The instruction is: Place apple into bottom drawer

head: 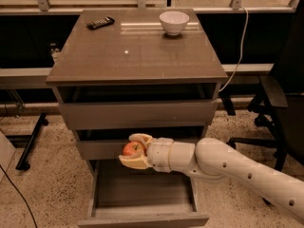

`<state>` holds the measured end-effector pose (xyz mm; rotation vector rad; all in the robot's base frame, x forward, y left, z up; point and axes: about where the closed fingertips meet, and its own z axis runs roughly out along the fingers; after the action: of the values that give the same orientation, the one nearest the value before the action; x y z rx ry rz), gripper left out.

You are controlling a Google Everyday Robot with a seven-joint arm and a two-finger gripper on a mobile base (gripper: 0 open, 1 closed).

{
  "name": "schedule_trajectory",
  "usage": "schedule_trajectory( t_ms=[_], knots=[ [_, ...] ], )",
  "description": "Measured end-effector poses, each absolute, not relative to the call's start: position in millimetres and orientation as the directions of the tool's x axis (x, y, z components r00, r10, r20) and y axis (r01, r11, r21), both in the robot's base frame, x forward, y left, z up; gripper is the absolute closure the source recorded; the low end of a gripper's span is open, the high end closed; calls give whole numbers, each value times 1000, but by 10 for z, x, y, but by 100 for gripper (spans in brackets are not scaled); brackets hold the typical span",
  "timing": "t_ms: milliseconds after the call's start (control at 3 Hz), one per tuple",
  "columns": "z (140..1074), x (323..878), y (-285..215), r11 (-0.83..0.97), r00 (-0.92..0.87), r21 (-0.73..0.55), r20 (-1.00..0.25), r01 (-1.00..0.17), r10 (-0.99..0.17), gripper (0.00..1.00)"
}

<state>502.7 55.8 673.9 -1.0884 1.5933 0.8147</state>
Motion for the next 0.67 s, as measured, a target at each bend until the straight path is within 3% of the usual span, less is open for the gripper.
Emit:
schedule_trajectory(
  t_ms=[667],
  knots=[
    [6064, 5055, 467, 401, -189, 52, -931, -915, -311, 100]
  ],
)
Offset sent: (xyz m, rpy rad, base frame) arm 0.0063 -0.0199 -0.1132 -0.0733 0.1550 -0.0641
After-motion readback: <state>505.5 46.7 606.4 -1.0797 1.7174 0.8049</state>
